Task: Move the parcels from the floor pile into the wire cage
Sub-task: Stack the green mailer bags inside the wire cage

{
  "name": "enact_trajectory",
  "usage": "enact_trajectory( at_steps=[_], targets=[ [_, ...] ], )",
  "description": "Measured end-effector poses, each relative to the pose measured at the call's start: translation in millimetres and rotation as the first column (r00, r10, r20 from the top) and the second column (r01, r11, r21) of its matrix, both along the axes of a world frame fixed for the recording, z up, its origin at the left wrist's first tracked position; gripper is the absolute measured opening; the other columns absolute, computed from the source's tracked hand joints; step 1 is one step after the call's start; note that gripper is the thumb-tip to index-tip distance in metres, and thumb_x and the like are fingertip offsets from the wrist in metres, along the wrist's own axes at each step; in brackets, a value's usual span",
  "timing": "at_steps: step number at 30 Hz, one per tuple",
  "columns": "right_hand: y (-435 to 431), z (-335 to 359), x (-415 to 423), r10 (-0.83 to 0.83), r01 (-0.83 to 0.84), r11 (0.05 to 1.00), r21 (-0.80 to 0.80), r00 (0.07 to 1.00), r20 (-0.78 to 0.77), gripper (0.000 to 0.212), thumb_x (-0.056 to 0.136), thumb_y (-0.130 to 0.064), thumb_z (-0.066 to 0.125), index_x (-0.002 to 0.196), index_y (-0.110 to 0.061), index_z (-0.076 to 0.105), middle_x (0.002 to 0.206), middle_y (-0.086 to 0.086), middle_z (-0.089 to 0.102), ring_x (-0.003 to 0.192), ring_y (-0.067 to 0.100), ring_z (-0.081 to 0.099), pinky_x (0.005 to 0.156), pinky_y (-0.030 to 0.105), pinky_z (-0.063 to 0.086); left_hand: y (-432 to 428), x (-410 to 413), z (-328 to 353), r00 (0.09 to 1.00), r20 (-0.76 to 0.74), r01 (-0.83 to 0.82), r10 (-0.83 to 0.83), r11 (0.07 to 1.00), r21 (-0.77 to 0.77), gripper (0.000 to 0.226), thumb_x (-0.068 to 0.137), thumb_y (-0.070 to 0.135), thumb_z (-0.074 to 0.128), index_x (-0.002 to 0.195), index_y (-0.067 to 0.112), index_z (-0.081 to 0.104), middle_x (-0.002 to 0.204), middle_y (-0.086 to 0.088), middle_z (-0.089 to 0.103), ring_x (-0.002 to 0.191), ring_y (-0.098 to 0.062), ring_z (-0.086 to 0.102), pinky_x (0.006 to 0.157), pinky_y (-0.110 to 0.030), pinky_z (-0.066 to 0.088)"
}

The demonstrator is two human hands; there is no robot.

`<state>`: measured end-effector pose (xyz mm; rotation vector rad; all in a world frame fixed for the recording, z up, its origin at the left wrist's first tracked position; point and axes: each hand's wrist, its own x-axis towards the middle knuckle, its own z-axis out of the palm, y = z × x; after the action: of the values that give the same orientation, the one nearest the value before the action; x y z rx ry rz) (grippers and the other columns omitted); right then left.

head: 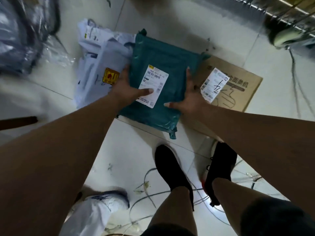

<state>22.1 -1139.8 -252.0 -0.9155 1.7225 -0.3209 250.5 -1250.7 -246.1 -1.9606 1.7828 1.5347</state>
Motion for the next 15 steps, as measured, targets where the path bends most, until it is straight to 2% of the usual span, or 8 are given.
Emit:
enact_trajectory(
  at_steps=[2,7,9,12,15],
  targets=[
    [-0.6,-7.7,0.2,0.017,-0.018,0.999,-0.037,1.000,-0.019,0.144,0.073,-0.046,0.090,0.150,-0.047,-0.033,0.170,0.006,0.004,0.152,0.032,0.021,0.117,0.038,0.022,4.6,-2.6,-11.0,0.998,-0.045,-0.040,0.040,0.999,-0.003,0.128,0.066,0.050,0.093,0.163,0.030,0.011,0.162,0.003,0.036,0.144,-0.017,0.039,0.119,-0.039,0.035],
    [-5.3,-12.6,5.1,-0.046,0.049,0.995,-0.089,0.999,0.027,0.147,0.066,-0.051,0.092,0.150,-0.050,-0.029,0.170,0.005,0.003,0.153,0.028,0.021,0.117,0.038,0.025,9.7,-3.0,-25.9,0.994,-0.048,-0.097,0.095,0.994,-0.042,0.132,0.062,0.055,0.093,0.162,0.035,0.010,0.163,0.004,0.033,0.146,-0.020,0.037,0.118,-0.048,0.038],
    [-10.2,-11.9,5.6,-0.059,0.056,0.994,-0.098,0.998,-0.027,0.145,0.065,-0.057,0.089,0.152,-0.050,-0.026,0.169,0.007,0.006,0.153,0.029,0.022,0.122,0.045,0.026,11.7,-1.6,-28.5,0.993,-0.030,-0.113,0.112,0.993,-0.047,0.130,0.061,0.057,0.092,0.161,0.038,0.011,0.163,0.004,0.033,0.146,-0.021,0.038,0.118,-0.047,0.038],
    [-21.0,-9.6,-0.5,-0.041,0.033,0.995,-0.089,0.995,-0.087,0.143,0.065,-0.060,0.088,0.152,-0.051,-0.025,0.166,0.013,0.012,0.149,0.036,0.030,0.117,0.057,0.035,21.9,3.5,-28.7,0.989,-0.017,-0.150,0.149,0.983,-0.103,0.122,0.065,0.059,0.090,0.161,0.035,0.019,0.159,0.002,0.040,0.143,-0.021,0.041,0.115,-0.038,0.038],
    [-32.4,-5.5,-8.9,0.083,-0.094,0.994,-0.049,0.980,-0.183,0.148,0.054,-0.069,0.089,0.150,-0.055,-0.024,0.167,0.020,-0.001,0.151,0.043,0.022,0.117,0.058,0.035,42.8,5.2,-23.0,0.984,0.049,-0.158,0.171,0.967,-0.200,0.114,0.068,0.066,0.083,0.160,0.035,0.022,0.157,-0.004,0.041,0.142,-0.027,0.042,0.115,-0.044,0.039]
  ],
)
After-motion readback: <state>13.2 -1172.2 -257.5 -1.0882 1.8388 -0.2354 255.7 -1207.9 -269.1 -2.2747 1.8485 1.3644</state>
